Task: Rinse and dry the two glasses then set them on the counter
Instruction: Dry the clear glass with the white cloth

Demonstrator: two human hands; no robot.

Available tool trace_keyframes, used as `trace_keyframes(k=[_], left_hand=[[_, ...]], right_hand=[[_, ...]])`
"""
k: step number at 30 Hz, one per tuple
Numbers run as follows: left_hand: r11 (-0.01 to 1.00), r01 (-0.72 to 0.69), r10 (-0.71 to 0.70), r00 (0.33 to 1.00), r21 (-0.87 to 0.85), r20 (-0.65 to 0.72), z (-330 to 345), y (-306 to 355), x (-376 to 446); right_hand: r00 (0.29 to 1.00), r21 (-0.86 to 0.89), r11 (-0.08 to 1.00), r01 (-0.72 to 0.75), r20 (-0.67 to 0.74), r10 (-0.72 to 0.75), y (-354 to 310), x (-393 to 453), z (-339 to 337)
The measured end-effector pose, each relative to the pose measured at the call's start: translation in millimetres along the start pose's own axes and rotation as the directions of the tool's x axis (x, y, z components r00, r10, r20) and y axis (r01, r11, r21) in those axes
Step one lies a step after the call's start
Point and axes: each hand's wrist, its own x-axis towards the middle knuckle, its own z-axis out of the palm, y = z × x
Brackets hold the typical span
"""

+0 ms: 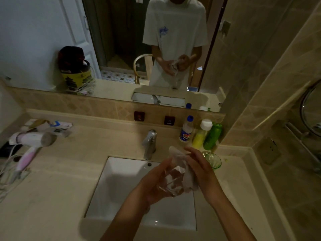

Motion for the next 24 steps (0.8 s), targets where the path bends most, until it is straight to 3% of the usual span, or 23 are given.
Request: trace_keyframes(k=[3, 6, 12, 17, 20, 22, 24], left_hand=[[0.997, 0.059, -0.057, 0.998, -0.055, 0.026, -7, 9, -3], [0.993, 0.120, -0.120, 0.991, 0.001, 0.061, -13, 15, -8], [0.961, 0.195, -0.219, 0.969, 0.194, 0.113, -7, 31, -20], [0.932, 0.112, -0.138, 0.989, 0.345, 0.051, -12, 31, -18], [0.749, -0.001, 0.025, 0.999, 0.662, -0.027, -11, 27, -13], [0.618, -0.030, 0.143, 0.987, 0.786, -0.075, -11, 22, -9], [0.677, -0.034, 0.165, 0.981, 0.735, -0.106, -12, 20, -9]], right_hand=[[0.990, -0.024, 0.998, 0.065, 0.131, -0.061, 0, -16, -10], [0.940, -0.228, 0.973, 0.031, 0.337, 0.049, -1, -22, -13], [0.887, -0.311, 0.948, -0.069, 0.416, 0.201, -4, -28, 3], [0.868, -0.156, 0.967, -0.204, 0.428, 0.252, -2, -23, 13], [0.812, 0.026, 0.931, -0.364, 0.499, 0.303, -1, -22, 17], [0.806, 0.112, 0.892, -0.438, 0.489, 0.334, 2, -23, 20], [0.850, 0.124, 0.901, -0.415, 0.406, 0.336, 6, -24, 23]])
